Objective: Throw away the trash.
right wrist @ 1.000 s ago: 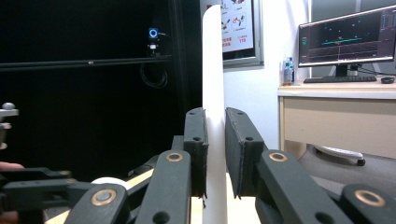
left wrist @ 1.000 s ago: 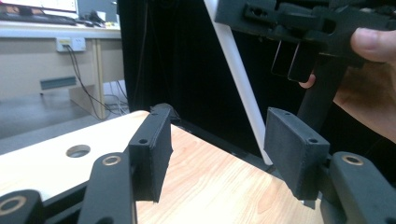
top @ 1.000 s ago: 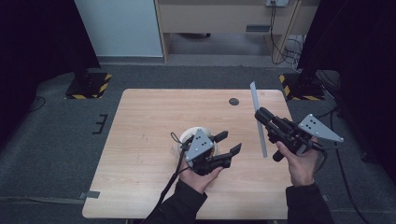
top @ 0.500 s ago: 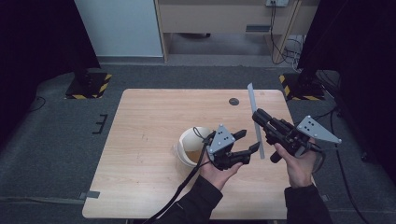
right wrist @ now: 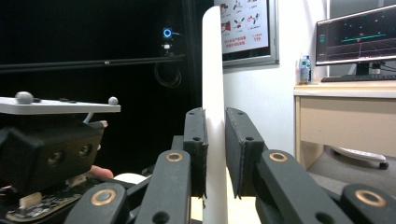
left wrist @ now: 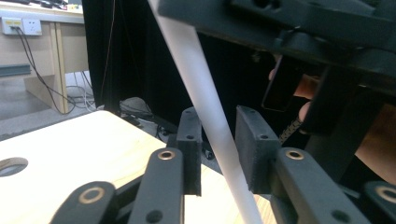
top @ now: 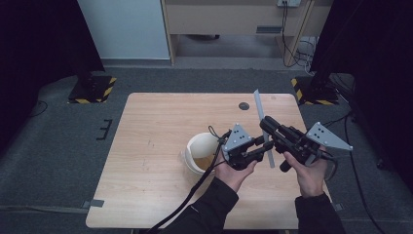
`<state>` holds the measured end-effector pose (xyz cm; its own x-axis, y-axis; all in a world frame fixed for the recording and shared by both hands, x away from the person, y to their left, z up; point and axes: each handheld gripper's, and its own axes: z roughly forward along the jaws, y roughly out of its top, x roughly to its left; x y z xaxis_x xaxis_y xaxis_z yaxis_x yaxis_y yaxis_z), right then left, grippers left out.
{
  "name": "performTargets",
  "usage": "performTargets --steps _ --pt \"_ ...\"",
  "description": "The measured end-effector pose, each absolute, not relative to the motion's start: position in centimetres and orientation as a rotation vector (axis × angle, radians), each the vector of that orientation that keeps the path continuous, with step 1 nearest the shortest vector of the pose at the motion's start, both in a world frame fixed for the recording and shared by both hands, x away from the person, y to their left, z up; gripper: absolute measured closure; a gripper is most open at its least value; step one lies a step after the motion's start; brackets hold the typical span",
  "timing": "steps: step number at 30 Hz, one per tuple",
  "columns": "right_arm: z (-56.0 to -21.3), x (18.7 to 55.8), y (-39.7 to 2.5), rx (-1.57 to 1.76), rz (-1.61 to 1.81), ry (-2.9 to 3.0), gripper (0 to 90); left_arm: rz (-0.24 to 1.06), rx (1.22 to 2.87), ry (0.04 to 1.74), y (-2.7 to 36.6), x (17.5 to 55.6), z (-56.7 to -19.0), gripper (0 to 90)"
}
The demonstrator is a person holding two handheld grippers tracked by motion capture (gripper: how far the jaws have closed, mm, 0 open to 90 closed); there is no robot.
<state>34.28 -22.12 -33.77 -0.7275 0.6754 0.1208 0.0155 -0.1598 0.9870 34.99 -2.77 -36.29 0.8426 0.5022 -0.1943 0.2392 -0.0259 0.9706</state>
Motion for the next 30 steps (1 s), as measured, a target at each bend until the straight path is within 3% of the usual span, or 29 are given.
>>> performTargets --steps 5,12,16,24,30 --pt "-33.4 34.1 -22.3 0.784 1.973 1.667 77.3 0.239 1.611 0.602 -2.0 35.2 -36.2 79.5" --pt "-31.9 33.3 -23.3 0.776 2.042 1.606 69.2 0.263 1.613 0.576 -0.8 34.5 -35.3 80.0" --pt "-31.3 33.2 -24.7 0.794 2.020 1.540 59.4 0.352 1.631 0.519 1.4 33.1 -33.9 80.0" --pt "-33.0 34.4 -25.8 0.876 1.860 1.566 49.2 0.460 1.646 0.454 6.4 30.6 -32.6 79.9" --pt "-34.5 35.3 -25.7 0.910 1.813 1.598 48.3 0.500 1.657 0.457 8.5 30.1 -33.8 79.9"
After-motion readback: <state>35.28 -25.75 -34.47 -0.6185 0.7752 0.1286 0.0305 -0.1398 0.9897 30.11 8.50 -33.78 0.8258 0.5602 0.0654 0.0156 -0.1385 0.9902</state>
